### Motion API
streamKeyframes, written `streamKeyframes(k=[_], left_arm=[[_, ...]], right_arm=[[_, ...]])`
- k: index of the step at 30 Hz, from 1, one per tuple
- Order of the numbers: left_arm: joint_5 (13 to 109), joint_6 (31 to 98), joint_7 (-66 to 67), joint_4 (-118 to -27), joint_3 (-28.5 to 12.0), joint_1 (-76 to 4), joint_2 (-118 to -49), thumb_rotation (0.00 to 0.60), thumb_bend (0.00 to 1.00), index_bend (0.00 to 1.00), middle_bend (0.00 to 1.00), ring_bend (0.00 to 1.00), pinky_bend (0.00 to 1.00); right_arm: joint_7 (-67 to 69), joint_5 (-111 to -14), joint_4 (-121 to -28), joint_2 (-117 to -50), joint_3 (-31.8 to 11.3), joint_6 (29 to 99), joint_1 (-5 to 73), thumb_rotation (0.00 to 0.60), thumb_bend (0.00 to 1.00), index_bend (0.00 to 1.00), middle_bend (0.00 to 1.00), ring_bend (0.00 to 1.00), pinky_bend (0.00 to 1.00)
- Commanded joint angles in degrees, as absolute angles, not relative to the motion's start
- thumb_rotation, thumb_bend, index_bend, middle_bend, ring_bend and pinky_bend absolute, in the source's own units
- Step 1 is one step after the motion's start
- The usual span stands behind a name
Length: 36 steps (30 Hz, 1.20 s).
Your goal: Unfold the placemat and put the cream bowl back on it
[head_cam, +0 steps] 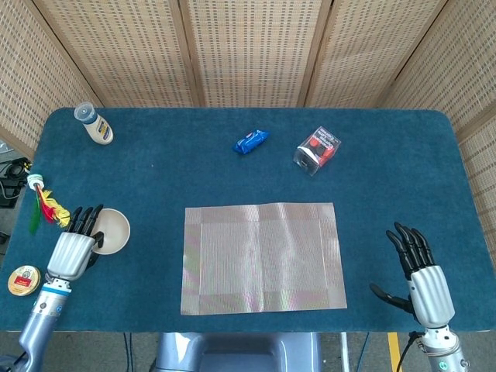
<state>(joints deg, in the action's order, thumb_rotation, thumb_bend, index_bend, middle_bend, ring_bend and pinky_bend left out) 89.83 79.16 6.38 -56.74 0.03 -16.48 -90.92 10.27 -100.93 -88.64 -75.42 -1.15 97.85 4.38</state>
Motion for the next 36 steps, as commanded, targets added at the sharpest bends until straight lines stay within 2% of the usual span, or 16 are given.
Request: streamKeyframes(k=[1, 8, 13, 26, 36], left_arm=[[91.88, 79.41, 11.07, -63.84, -1.32, -19.43, -89.02, 0.6, 0.48, 0.65, 0.0, 0.0, 0.0], [93.52, 74.77, 22.36, -77.86, -3.88, -25.31, -88.63, 0.6, 0.48, 0.64, 0.0, 0.0, 0.0], [91.9, 67.94, 30.13, -82.98, -6.27, -30.48, -92.74, 0.6, 0.48, 0.64, 0.0, 0.0, 0.0], [83.39, 55.87, 42.19, -80.83, -10.95, -40.55, -105.51, 0.6, 0.47, 0.62, 0.0, 0.0, 0.0], [78.6, 52.51, 46.11, -76.33, -11.77, -44.71, -111.41, 0.6, 0.47, 0.6, 0.0, 0.0, 0.0]], right_arm=[[10.74, -100.68, -88.78, -75.18, -1.33, 98.06, 4.32, 0.6, 0.2, 0.06, 0.0, 0.0, 0.0], [11.84, -99.57, -88.69, -74.75, -1.72, 97.64, 4.38, 0.6, 0.2, 0.06, 0.0, 0.0, 0.0], [12.95, -98.84, -88.61, -74.34, -2.19, 97.74, 4.39, 0.6, 0.2, 0.06, 0.0, 0.0, 0.0], [17.26, -95.06, -87.67, -73.37, -3.76, 96.36, 4.64, 0.6, 0.2, 0.06, 0.0, 0.0, 0.0], [19.54, -93.38, -87.06, -72.81, -4.59, 95.78, 4.68, 0.6, 0.2, 0.06, 0.0, 0.0, 0.0]])
